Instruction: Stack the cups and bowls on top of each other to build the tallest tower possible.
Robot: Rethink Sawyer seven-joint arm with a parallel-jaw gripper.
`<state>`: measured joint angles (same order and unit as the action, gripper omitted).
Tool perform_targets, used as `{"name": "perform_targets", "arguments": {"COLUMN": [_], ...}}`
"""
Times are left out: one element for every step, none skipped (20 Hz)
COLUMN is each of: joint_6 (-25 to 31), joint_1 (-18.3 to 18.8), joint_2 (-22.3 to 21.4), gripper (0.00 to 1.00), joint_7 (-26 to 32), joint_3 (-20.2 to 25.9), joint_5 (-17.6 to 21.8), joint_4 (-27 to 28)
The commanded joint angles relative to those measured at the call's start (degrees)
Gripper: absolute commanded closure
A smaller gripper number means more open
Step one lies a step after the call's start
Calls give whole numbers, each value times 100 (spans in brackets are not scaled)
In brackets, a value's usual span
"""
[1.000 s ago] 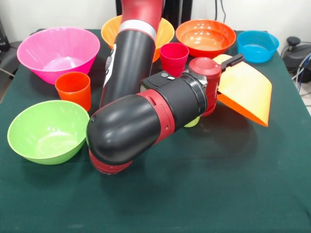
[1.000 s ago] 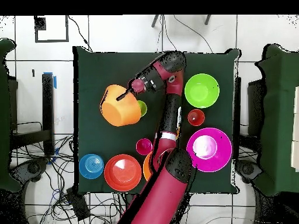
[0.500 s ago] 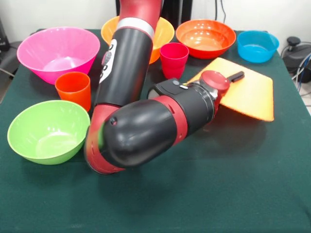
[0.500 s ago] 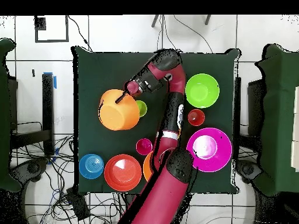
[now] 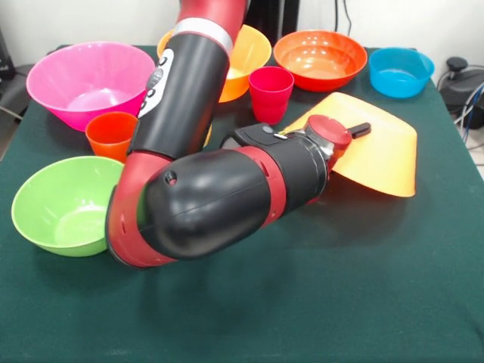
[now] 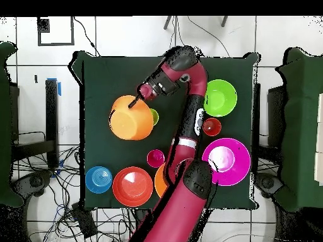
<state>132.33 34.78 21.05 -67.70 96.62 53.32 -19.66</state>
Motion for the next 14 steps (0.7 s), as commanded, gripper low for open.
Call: {"name": "perform_targets", "arguments": {"joint_6": [-208, -219, -208, -189, -188, -184, -180, -192, -200, -241, -284, -316, -355, -405], "joint_1": [49, 54, 60, 62, 66, 71, 76, 91, 98, 110, 126, 136, 149, 165], "joint_2": [-113, -132, -156, -170, -179, -198, -217, -253, -284, -305, -318, -336, -351, -372], "gripper": [0, 0, 0, 0, 0, 0, 0, 0, 0, 0, 0, 0, 0, 0], "joint_7": [1848, 1827, 1825, 1827, 1821, 1815, 1809, 1803, 1786, 1756, 1712, 1645, 1592, 1544], "joint_3": [-75, -71, -62, -50, -37, -39, -41, -97, -140, -181, -233, -272, -316, -366], "joint_5": [675, 694, 723, 756, 780, 799, 819, 810, 806, 772, 719, 659, 602, 544], "joint_4": [590, 582, 581, 585, 589, 585, 581, 541, 511, 471, 420, 375, 329, 276]}}
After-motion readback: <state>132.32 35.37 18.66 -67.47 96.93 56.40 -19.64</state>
